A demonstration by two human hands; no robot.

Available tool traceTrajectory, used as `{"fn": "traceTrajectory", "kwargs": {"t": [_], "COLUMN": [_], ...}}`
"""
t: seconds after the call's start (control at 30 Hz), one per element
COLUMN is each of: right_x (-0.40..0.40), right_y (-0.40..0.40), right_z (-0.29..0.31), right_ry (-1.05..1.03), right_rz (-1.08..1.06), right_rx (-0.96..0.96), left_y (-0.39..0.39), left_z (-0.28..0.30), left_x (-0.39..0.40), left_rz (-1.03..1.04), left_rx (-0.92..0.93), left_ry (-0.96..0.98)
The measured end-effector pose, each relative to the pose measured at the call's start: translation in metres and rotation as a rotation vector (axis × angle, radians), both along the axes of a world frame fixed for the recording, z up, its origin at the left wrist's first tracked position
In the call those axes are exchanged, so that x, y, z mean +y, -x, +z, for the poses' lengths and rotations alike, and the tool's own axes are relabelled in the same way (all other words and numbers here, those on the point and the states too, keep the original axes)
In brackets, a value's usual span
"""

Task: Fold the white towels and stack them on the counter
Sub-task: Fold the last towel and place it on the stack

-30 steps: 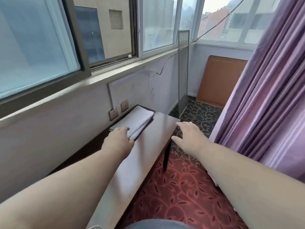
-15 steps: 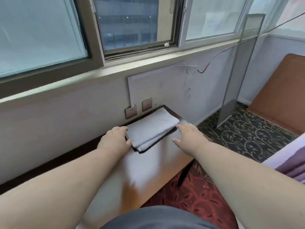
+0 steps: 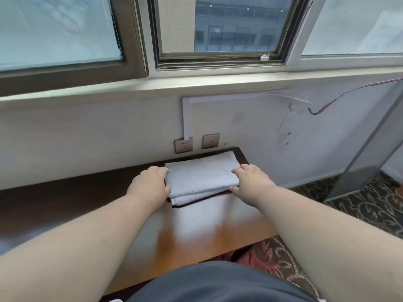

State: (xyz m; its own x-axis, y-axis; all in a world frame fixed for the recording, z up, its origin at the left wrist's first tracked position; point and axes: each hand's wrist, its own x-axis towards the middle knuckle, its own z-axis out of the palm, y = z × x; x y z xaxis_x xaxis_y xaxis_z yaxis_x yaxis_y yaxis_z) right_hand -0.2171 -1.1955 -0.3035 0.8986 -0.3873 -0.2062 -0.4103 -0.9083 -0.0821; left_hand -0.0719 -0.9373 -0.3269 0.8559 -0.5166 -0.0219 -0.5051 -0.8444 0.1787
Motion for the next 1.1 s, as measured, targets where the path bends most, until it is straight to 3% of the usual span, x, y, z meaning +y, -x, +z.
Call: {"fn": "traceTrajectory", "kwargs": {"t": [0.33,0.63,0.9,1.1], "right_x": [-0.036,-0.101,-0.125,-0.139], "right_y": [-0.038,-0.084,-0.098,-0.102], "right_z": [-0.049,-0.104,-0.167,-0.181], "right_ry": [-0.016,0.076,0.111,0.063], "right_rz": [0.007,0.323,0.416,0.463], "right_rx": [0.139,0.185,0.151,0.064], "left_y": [-0.025,-0.036,-0.038,-0.042], "left_z": [-0.036,-0.11,-0.171,-0.17], "left_x": [-0.027,-0.083,-0.101,-0.095], "left_rz": [-0.006,0.077,0.074,0.096], "left_rx": [0.062,0.176,0.11,0.071], "left_ry": [-0.101,-0.207,-0.21,-0.192]}}
